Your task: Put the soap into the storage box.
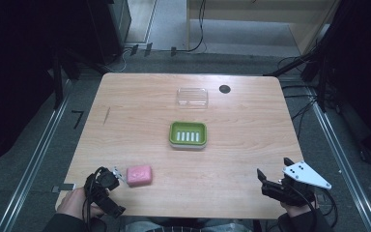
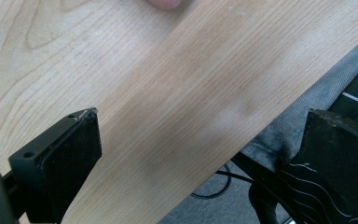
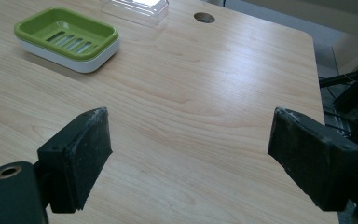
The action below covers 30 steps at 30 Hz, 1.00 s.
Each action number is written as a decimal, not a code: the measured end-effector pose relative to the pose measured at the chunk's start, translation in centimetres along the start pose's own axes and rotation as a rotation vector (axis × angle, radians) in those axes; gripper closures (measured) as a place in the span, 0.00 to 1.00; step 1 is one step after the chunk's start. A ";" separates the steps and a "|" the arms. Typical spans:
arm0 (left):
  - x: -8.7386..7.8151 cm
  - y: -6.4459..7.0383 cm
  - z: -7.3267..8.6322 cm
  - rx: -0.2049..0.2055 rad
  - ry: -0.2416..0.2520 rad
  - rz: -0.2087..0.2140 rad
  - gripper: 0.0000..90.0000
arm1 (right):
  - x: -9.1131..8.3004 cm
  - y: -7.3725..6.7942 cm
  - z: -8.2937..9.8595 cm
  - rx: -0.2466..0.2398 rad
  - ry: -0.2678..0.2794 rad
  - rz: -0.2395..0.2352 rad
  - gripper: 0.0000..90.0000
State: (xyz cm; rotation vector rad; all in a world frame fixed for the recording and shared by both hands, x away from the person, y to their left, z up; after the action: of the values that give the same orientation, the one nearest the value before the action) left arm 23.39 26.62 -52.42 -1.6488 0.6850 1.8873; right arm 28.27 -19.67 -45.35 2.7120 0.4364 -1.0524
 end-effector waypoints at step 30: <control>-0.9 -0.4 -3.4 0.134 0.078 -0.054 0.00 | 0.0 0.0 0.1 0.001 -0.011 0.003 0.15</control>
State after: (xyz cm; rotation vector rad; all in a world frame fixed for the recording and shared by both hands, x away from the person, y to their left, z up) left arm 26.19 24.57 -51.93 -1.6456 0.7730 1.7088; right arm 28.21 -19.71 -45.48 2.7057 0.4296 -1.0671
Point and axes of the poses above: each handheld gripper's, and its own axes: x roughly forward along the jaws, z roughly out of its underside, y roughly to its right, the point moved 9 cm from there along x, roughly forward along the jaws, and after that the axes turned 12 degrees about -y, right-handed, at the moved point
